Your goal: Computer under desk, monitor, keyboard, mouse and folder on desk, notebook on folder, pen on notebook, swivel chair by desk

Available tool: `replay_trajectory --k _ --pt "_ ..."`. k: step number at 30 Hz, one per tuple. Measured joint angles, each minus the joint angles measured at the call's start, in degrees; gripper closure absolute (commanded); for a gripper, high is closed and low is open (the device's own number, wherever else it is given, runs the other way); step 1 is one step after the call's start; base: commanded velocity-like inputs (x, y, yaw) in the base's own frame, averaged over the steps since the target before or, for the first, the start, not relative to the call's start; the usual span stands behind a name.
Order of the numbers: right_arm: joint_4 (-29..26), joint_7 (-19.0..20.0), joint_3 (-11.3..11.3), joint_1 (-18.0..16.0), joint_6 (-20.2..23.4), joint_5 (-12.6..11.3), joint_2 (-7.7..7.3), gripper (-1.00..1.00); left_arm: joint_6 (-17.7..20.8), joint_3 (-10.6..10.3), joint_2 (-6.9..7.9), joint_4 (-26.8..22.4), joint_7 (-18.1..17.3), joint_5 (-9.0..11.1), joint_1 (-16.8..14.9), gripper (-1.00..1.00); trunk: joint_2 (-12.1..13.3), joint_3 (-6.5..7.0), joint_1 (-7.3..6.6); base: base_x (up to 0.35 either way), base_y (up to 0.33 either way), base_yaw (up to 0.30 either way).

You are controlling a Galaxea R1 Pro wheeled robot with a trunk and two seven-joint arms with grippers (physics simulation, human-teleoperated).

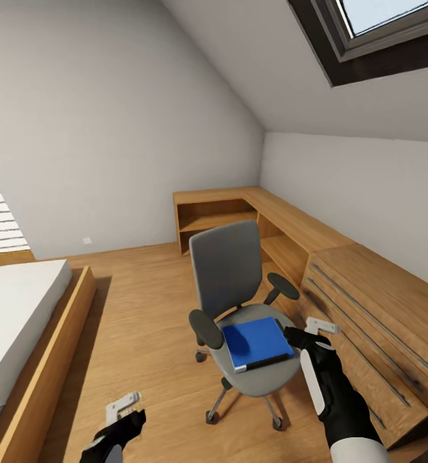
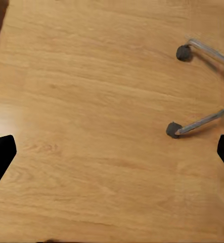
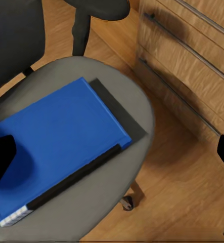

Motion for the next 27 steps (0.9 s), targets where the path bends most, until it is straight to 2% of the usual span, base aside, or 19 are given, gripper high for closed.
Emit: replay_trajectory --k 1,4,5,8,9,12,13,16,21,22,23,24,25,26,27 --pt "1.14 0.03 0.05 0.0 -0.19 0.01 -0.11 -1.0 4.54 0.03 0.03 -0.46 0.03 1.01 -2.85 -1.0 -0.4 -0.18 0.22 0.0 0.0 0.0" --pt "4.22 0.05 0.11 0.0 -2.67 -0.01 -1.18 -1.0 10.04 0.07 0.18 -0.78 0.03 4.8 -10.09 -1.0 -1.61 -0.72 0.88 0.0 0.0 0.0" --pt "5.35 0.05 0.11 0.0 -4.17 -0.05 -1.74 -1.0 11.28 0.11 0.24 -0.97 0.03 6.48 -11.45 -1.0 -2.01 -0.9 1.1 0.0 0.0 0.0" --pt "9.0 0.03 0.2 -0.05 -9.07 -0.12 -2.63 -1.0 12.72 0.09 0.22 -0.92 0.17 9.68 -13.09 -1.0 -3.21 -1.45 1.76 0.0 0.0 0.0" --pt "9.82 0.03 0.24 -0.06 -10.33 -0.13 -2.7 -1.0 12.81 0.04 0.21 -0.91 0.22 9.95 -13.26 -1.0 -3.61 -1.63 1.98 0.0 0.0 0.0" --pt "12.96 -0.09 0.25 -0.09 -18.54 -0.19 -2.89 -1.0 13.09 0.0 0.37 -0.09 0.27 10.49 -13.68 -1.0 -4.82 -2.17 2.64 0.0 0.0 0.0" --pt "13.63 -0.16 0.23 -0.09 -22.11 -0.29 -2.9 -1.0 13.14 0.03 0.61 0.21 0.24 10.47 -13.75 -1.0 -5.22 -2.35 2.86 0.0 0.0 0.0" --pt "14.56 -0.69 0.22 -0.1 -28.78 -0.39 -2.56 -1.0 13.13 -0.03 1.38 0.63 0.22 10.48 -13.84 -1.0 -6.43 -2.89 3.52 0.0 0.0 0.0" --pt "15.15 -1.02 0.52 -0.12 -31.13 -0.44 -2.16 -1.0 13.06 -0.07 1.7 0.91 0.18 10.5 -13.87 -1.0 -8.43 -3.79 4.61 0.0 0.0 0.0" --pt "17.78 -1.08 0.83 -0.37 -30.73 -0.48 -2.13 -1.0 12.86 -0.07 1.77 0.86 0.21 10.49 -13.88 -1.0 -8.83 -3.97 4.84 0.0 0.0 0.0" --pt "26.32 -1.06 0.99 -4.88 -29.61 -0.48 -2.36 -1.0 11.5 -0.08 1.89 0.73 0.21 10.46 -13.89 -1.0 -9.23 -4.14 5.06 0.0 0.0 0.0" --pt "31.32 -1.03 1.02 -8.96 -29.43 -0.35 -2.47 -1.0 10.83 -0.08 1.95 0.57 0.23 10.44 -13.89 -1.0 -9.63 -4.31 5.27 0.0 0.0 0.0" --pt "33.84 -1.03 1.01 -11.3 -29.39 -0.34 -2.56 -1.0 10.56 -0.08 2.0 0.45 0.25 10.42 -13.89 -1.0 -10.04 -4.5 5.49 0.0 0.0 0.0" --pt "38.95 -0.98 0.99 -15.69 -29.38 -0.32 -2.89 -1.0 10.18 -0.08 2.04 0.28 0.27 10.37 -13.89 -1.0 -10.44 -4.67 5.71 0.0 0.0 0.0" --pt "47.8 -0.87 0.7 -23.25 -29.59 -0.4 -5.06 -1.0 9.78 -0.03 2.12 -0.12 0.3 10.25 -13.87 -1.0 -10.83 -4.86 5.94 0.0 0.0 0.0"
